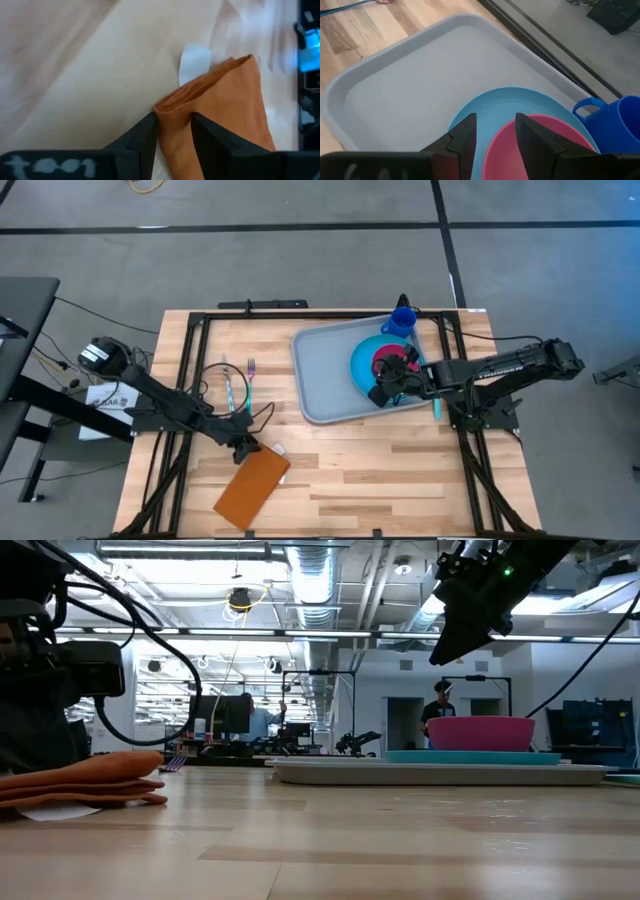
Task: Set up tray
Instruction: Put the orange table napkin to the left of blue plate on the gray serving tray
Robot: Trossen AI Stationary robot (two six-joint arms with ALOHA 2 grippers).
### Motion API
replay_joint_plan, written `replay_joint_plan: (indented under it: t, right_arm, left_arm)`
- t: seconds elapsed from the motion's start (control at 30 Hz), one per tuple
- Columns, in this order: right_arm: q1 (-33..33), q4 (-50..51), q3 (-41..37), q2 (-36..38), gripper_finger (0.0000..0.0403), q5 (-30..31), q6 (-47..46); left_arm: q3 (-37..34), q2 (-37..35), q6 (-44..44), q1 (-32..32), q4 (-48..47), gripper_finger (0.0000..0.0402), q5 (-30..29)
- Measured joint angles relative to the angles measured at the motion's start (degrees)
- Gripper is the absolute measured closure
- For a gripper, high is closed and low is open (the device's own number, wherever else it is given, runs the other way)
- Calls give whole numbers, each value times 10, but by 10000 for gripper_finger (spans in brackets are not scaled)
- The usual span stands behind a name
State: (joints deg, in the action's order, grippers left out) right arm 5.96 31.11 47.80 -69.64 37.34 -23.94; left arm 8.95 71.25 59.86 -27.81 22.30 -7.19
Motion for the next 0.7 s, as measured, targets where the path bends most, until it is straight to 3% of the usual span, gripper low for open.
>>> replay_joint_plan:
  t: [0.47, 0.7]
  right_arm:
    - [0, -1, 0, 0, 276, 0, 0]
    - [0, 0, 0, 0, 276, 0, 0]
  left_arm:
    - [1, 44, -29, 0, 45, 299, 6]
    - [17, 46, -28, 0, 33, 391, 8]
